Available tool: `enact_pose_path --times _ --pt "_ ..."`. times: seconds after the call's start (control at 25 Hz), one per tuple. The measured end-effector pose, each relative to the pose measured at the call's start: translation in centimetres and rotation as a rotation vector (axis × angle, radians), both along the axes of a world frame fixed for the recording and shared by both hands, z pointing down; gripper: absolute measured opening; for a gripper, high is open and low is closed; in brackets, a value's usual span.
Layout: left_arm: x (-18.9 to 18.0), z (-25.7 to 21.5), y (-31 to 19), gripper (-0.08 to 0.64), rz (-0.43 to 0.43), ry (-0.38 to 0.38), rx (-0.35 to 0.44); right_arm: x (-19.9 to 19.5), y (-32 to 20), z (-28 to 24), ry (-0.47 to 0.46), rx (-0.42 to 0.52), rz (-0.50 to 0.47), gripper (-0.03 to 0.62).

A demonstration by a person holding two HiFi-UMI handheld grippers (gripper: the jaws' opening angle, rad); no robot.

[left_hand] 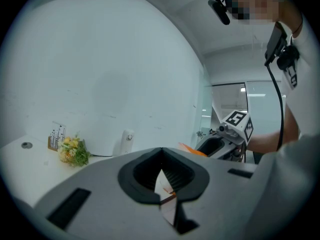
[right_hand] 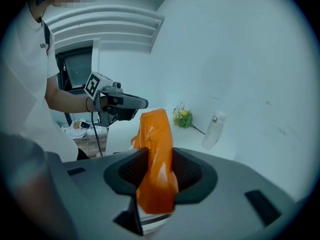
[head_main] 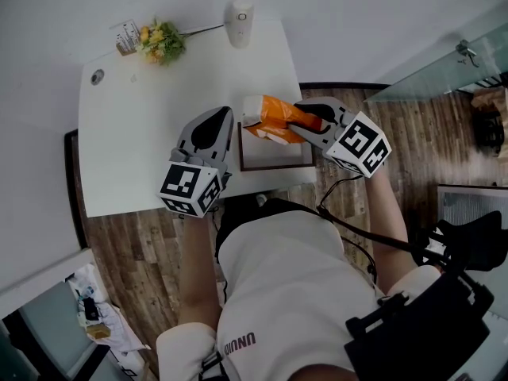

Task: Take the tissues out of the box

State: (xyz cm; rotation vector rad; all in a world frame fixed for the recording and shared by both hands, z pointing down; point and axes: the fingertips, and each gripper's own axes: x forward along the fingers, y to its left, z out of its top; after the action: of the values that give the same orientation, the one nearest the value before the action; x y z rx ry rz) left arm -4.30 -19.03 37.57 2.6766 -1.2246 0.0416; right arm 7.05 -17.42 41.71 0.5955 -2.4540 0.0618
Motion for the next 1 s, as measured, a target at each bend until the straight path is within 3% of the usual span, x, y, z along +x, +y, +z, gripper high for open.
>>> enact_pose_path --times 0.4,1.0 --pt "0.3 -0.3 0.1 0.014 -0.007 0.003 0.008 1.3 -0.8 -1.6 -0.070 0.026 0.067 0.160" --pt "0.2 -0.3 0.1 0.014 -0.009 -0.004 0.008 1.4 -1.2 -2.1 -0.107 0.032 0.085 0.160"
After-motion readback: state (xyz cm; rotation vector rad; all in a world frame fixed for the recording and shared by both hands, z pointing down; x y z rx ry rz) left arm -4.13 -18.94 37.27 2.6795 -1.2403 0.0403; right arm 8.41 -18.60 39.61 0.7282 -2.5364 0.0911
